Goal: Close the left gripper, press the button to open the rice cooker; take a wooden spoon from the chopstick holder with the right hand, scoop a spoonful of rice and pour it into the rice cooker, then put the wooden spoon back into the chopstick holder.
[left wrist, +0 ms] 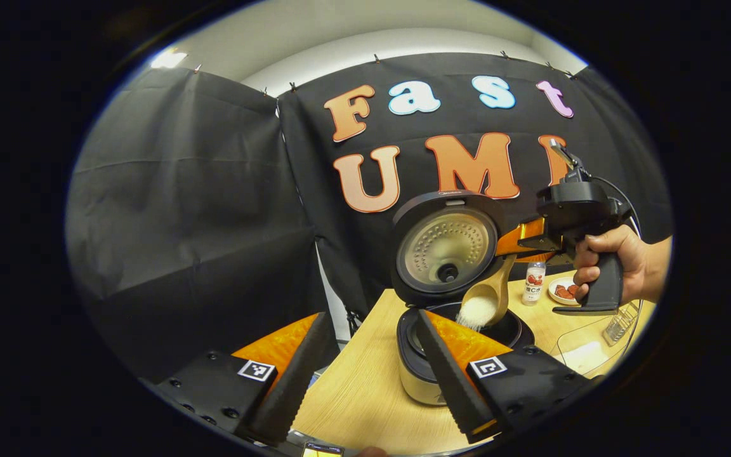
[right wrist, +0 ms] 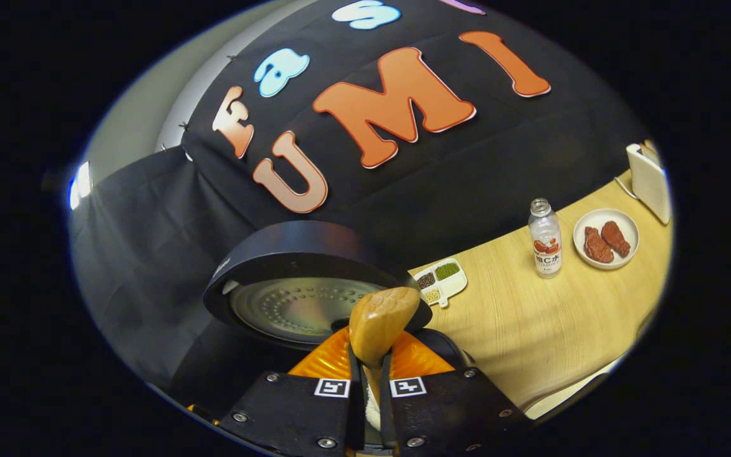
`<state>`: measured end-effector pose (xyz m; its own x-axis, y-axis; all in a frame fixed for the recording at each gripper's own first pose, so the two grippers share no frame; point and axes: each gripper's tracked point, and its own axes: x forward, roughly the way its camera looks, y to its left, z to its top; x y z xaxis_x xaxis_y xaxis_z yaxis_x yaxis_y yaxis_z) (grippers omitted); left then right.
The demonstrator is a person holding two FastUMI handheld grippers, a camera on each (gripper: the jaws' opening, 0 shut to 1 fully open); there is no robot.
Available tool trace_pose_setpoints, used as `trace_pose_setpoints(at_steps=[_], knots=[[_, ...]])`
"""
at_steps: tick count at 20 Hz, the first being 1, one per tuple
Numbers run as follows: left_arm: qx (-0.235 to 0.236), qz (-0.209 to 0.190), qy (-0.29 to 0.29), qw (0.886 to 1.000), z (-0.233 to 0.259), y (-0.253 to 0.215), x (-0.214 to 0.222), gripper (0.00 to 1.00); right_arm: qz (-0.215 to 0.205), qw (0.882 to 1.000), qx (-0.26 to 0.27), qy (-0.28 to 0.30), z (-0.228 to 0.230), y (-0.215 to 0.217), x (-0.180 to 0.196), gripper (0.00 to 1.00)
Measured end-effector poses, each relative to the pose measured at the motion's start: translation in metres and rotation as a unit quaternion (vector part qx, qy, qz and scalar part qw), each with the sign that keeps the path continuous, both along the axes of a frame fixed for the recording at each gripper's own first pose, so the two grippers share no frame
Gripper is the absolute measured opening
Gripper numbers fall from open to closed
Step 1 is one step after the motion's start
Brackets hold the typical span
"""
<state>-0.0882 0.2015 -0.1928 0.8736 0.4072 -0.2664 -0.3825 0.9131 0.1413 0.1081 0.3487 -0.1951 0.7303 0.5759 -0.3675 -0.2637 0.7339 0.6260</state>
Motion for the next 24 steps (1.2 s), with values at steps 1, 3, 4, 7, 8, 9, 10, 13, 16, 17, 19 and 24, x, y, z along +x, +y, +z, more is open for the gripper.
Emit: trace_pose_setpoints(at_steps=[1,3,4,7,8,9,10,13,16,17,19,24], knots=[[0.000,0.000,0.000,1.000,0.000,-0.001,0.000,0.96,0.007,1.000,-0.013,-0.013,0.001,0.002,-0.001,0.09],[0.002,0.000,0.002,1.000,0.001,-0.002,0.001,0.96,0.020,0.998,-0.037,-0.036,0.005,0.005,-0.004,0.09],[0.003,0.000,0.002,1.000,0.001,-0.004,-0.001,0.96,0.026,0.997,-0.048,-0.048,0.008,0.006,-0.005,0.09],[0.007,-0.003,0.003,1.000,0.003,-0.009,0.001,0.96,0.050,0.991,-0.078,-0.091,0.020,0.015,-0.010,0.09],[0.007,-0.003,0.003,1.000,0.003,-0.010,0.000,0.96,0.060,0.989,-0.087,-0.104,0.023,0.019,-0.012,0.09],[0.007,-0.002,0.003,1.000,0.003,-0.011,-0.001,0.96,0.069,0.987,-0.095,-0.114,0.025,0.021,-0.015,0.09],[0.007,-0.001,0.004,1.000,0.003,-0.010,-0.002,0.96,0.075,0.984,-0.102,-0.124,0.028,0.023,-0.016,0.08],[0.007,0.002,0.006,1.000,0.002,-0.011,-0.003,0.96,0.097,0.978,-0.116,-0.145,0.031,0.031,-0.024,0.09],[0.010,0.002,0.006,1.000,0.004,-0.011,-0.004,0.96,0.114,0.970,-0.138,-0.166,0.033,0.034,-0.029,0.08],[0.011,0.001,0.005,1.000,0.004,-0.011,-0.004,0.96,0.119,0.967,-0.143,-0.173,0.033,0.035,-0.030,0.09],[0.013,-0.001,0.004,1.000,0.004,-0.012,-0.004,0.96,0.134,0.961,-0.151,-0.189,0.035,0.040,-0.035,0.08],[0.014,0.002,0.003,1.000,0.005,-0.013,-0.004,0.96,0.162,0.942,-0.185,-0.229,0.036,0.047,-0.043,0.09]])
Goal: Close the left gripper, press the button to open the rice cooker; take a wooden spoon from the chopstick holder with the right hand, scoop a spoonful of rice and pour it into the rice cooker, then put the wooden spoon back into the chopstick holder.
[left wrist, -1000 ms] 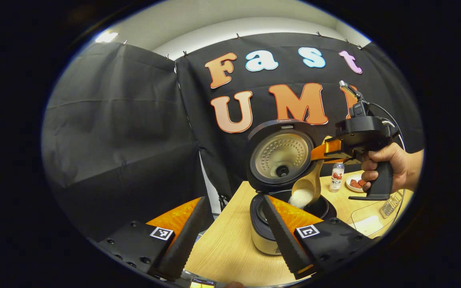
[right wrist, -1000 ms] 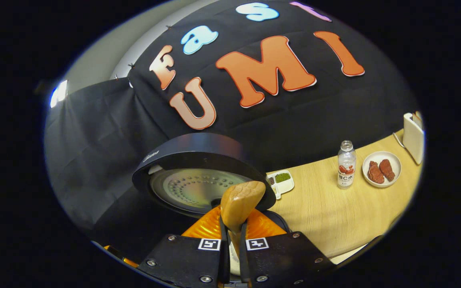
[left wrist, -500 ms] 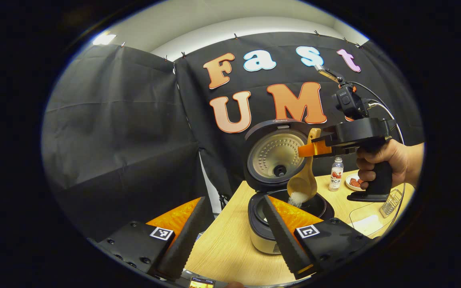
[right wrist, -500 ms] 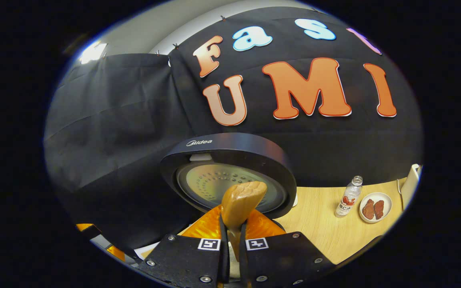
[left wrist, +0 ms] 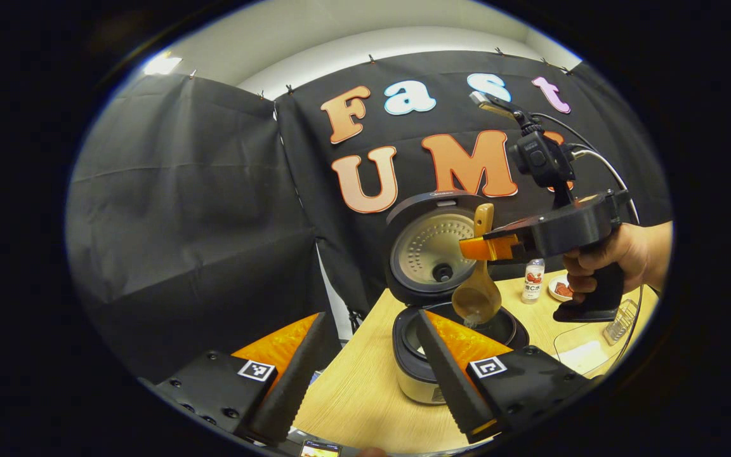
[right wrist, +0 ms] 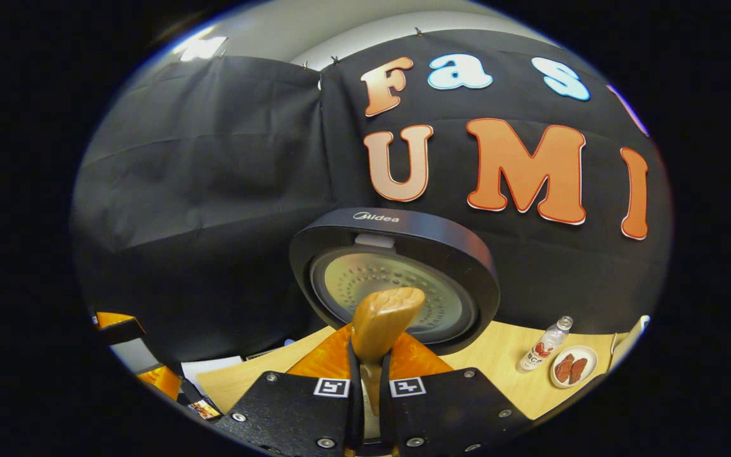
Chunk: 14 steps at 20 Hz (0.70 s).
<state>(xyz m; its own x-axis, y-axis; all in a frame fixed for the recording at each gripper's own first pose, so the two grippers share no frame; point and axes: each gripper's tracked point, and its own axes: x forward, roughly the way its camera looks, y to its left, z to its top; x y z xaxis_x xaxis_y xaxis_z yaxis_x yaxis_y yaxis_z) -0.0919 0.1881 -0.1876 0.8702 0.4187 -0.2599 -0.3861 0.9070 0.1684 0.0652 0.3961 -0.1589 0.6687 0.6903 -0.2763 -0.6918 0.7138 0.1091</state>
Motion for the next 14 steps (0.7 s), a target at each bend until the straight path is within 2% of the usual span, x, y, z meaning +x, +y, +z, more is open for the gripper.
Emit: trace_pose_setpoints(at_steps=[5,9,14], knots=[[0.004,0.002,0.000,1.000,-0.002,-0.001,0.005,0.96,0.015,0.999,-0.013,-0.026,0.000,-0.006,-0.004,0.09],[0.010,0.003,0.000,1.000,0.002,-0.006,0.007,0.96,0.001,0.999,0.037,0.011,0.003,-0.023,0.000,0.09],[0.010,-0.001,-0.001,1.000,0.003,-0.016,0.014,0.96,-0.054,0.989,0.111,0.076,0.008,-0.073,0.018,0.09]])
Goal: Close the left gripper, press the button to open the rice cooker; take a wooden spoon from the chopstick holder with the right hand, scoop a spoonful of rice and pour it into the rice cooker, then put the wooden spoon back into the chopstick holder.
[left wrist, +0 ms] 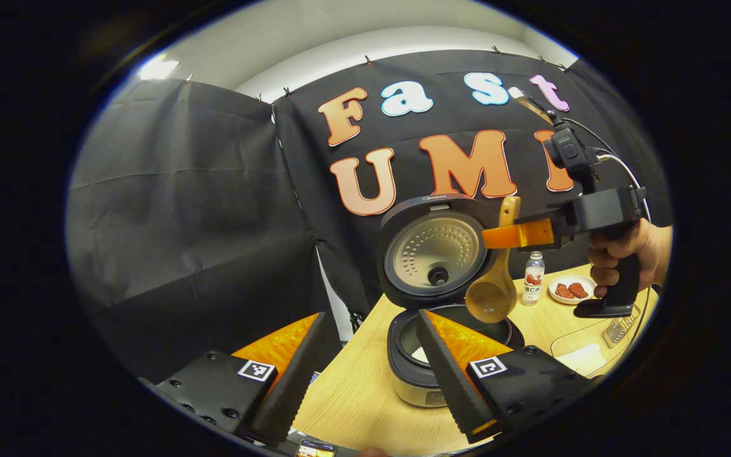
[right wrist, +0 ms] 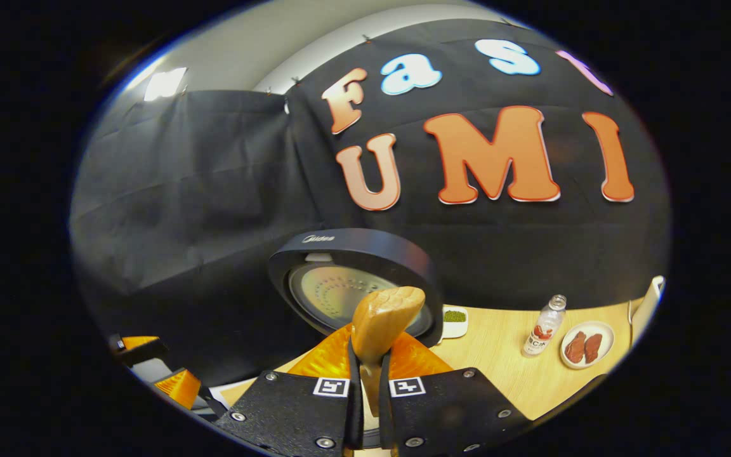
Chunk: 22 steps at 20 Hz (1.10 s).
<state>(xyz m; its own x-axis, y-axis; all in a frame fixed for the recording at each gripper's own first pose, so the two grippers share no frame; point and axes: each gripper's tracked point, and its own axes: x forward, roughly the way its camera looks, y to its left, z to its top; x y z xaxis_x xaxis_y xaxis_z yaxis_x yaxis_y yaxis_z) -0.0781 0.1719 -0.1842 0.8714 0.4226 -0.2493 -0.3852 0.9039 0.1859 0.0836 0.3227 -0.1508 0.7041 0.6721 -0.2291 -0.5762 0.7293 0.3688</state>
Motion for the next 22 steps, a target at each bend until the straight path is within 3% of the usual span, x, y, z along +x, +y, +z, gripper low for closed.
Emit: trace_pose_setpoints(at_steps=[5,10,11,12,17,22], knots=[[0.001,-0.011,-0.001,1.000,0.002,-0.020,0.010,0.96,-0.061,0.997,0.032,0.037,-0.007,-0.077,0.014,0.09],[0.001,-0.021,-0.001,1.000,0.004,-0.042,0.019,0.96,-0.134,0.989,0.015,0.055,-0.024,-0.181,0.015,0.09],[0.001,-0.022,0.000,1.000,0.004,-0.044,0.021,1.00,-0.150,0.987,0.007,0.060,-0.034,-0.203,0.014,0.14],[-0.001,-0.023,0.002,1.000,0.004,-0.047,0.023,0.96,-0.167,0.984,0.002,0.068,-0.043,-0.225,0.012,0.09],[0.000,-0.024,0.006,1.000,0.005,-0.055,0.034,0.96,-0.250,0.963,-0.025,0.099,-0.079,-0.324,0.000,0.09],[0.002,-0.022,0.008,1.000,0.011,-0.066,0.044,0.96,-0.296,0.945,-0.061,0.123,-0.120,-0.384,-0.015,0.09]])
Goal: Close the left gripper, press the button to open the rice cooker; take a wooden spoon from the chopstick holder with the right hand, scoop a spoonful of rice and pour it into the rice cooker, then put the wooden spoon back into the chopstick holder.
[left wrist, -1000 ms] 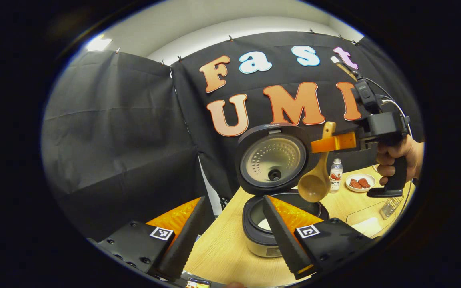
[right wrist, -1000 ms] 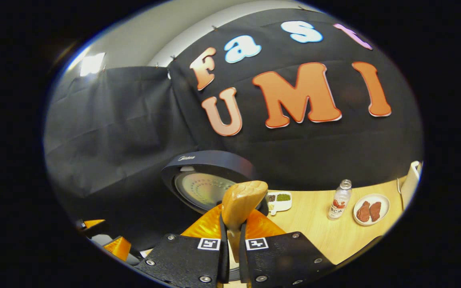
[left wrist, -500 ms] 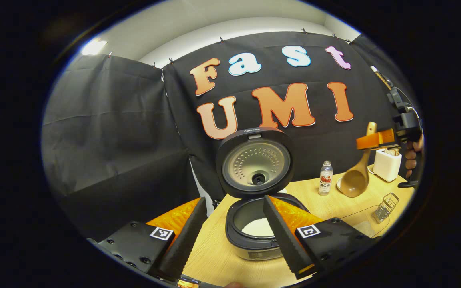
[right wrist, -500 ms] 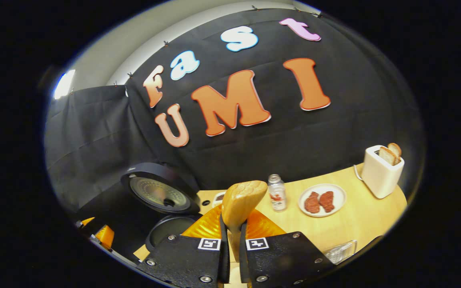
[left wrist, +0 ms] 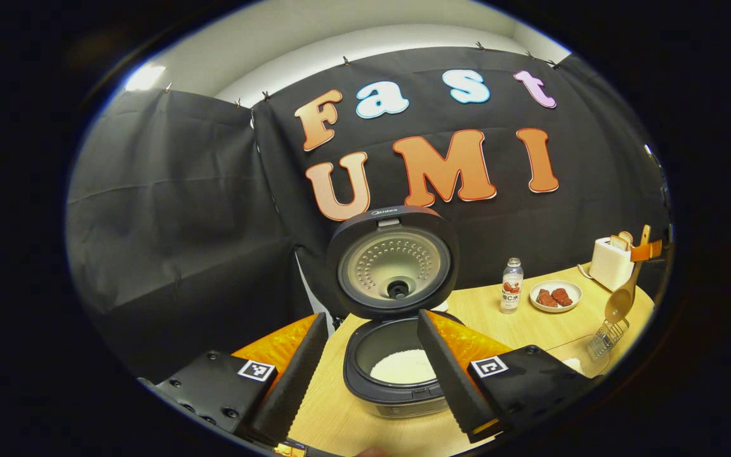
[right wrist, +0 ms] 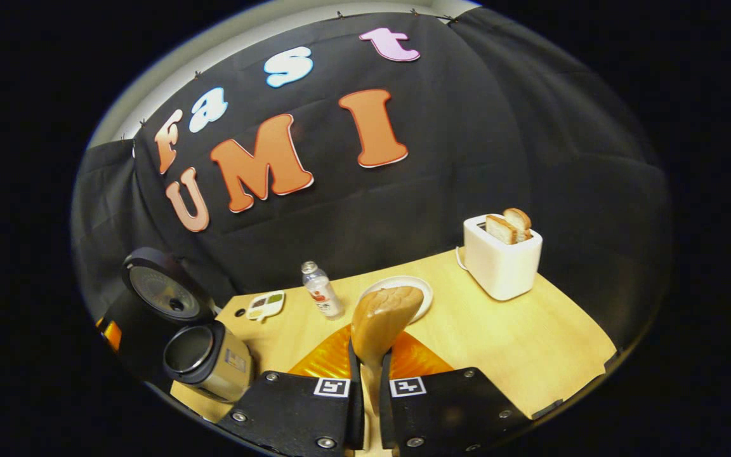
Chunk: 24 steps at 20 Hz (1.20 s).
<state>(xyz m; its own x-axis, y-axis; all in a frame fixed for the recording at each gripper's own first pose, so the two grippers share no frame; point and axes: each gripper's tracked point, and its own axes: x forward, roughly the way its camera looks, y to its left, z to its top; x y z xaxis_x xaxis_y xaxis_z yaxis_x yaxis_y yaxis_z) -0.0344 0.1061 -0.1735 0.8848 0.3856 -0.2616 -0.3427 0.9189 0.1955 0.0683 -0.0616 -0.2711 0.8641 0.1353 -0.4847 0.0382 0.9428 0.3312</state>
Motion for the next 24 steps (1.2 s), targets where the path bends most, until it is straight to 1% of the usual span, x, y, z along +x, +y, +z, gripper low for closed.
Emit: trace_pose_setpoints(at_steps=[1,2,3,4,5,7,8,11,15,17,18,19,20,23,24], knots=[[0.000,0.000,-0.001,1.000,0.002,-0.002,0.001,0.96,-0.005,1.000,0.001,0.008,-0.008,-0.005,-0.003,0.09],[0.001,0.000,0.000,1.000,0.003,-0.005,0.003,0.89,-0.008,1.000,0.003,0.015,-0.015,-0.009,-0.005,0.09],[0.002,0.000,-0.001,1.000,0.005,-0.008,0.004,1.00,-0.011,1.000,0.003,0.020,-0.024,-0.012,-0.007,0.09],[0.003,0.000,0.001,1.000,0.005,-0.010,0.005,0.96,-0.014,1.000,0.002,0.025,-0.032,-0.015,-0.009,0.09],[0.002,0.001,0.000,1.000,0.007,-0.014,0.005,1.00,-0.018,0.999,0.001,0.033,-0.043,-0.016,-0.010,0.09],[0.000,0.000,-0.001,1.000,0.008,-0.022,0.006,1.00,-0.023,0.998,0.000,0.051,-0.064,-0.016,-0.015,0.09],[0.001,0.000,-0.001,1.000,0.009,-0.024,0.005,0.96,-0.027,0.998,0.000,0.057,-0.073,-0.014,-0.017,0.09],[-0.002,-0.005,0.000,1.000,0.008,-0.030,0.003,0.96,-0.040,0.996,-0.001,0.074,-0.092,-0.015,-0.018,0.09],[-0.006,-0.002,0.002,1.000,0.006,-0.025,0.003,0.96,-0.040,0.995,-0.011,0.088,-0.103,-0.015,-0.023,0.09],[-0.010,0.000,0.001,1.000,0.007,-0.023,0.004,0.96,-0.043,0.995,-0.006,0.086,-0.102,-0.015,-0.023,0.10],[-0.012,0.000,0.000,1.000,0.010,-0.021,0.007,1.00,-0.042,0.995,-0.003,0.089,-0.100,-0.017,-0.024,0.12],[-0.013,0.003,-0.002,1.000,0.012,-0.019,0.011,0.96,-0.040,0.994,0.000,0.100,-0.102,-0.018,-0.026,0.10],[-0.015,0.004,-0.005,1.000,0.018,-0.015,0.017,0.96,-0.040,0.993,-0.004,0.115,-0.105,-0.021,-0.029,0.17],[-0.032,0.005,-0.025,0.999,0.038,-0.010,0.044,0.96,-0.055,0.988,-0.024,0.145,-0.104,-0.041,-0.039,0.24],[-0.039,0.008,-0.030,0.999,0.043,-0.008,0.052,0.96,-0.059,0.987,-0.025,0.149,-0.100,-0.046,-0.041,0.33]])
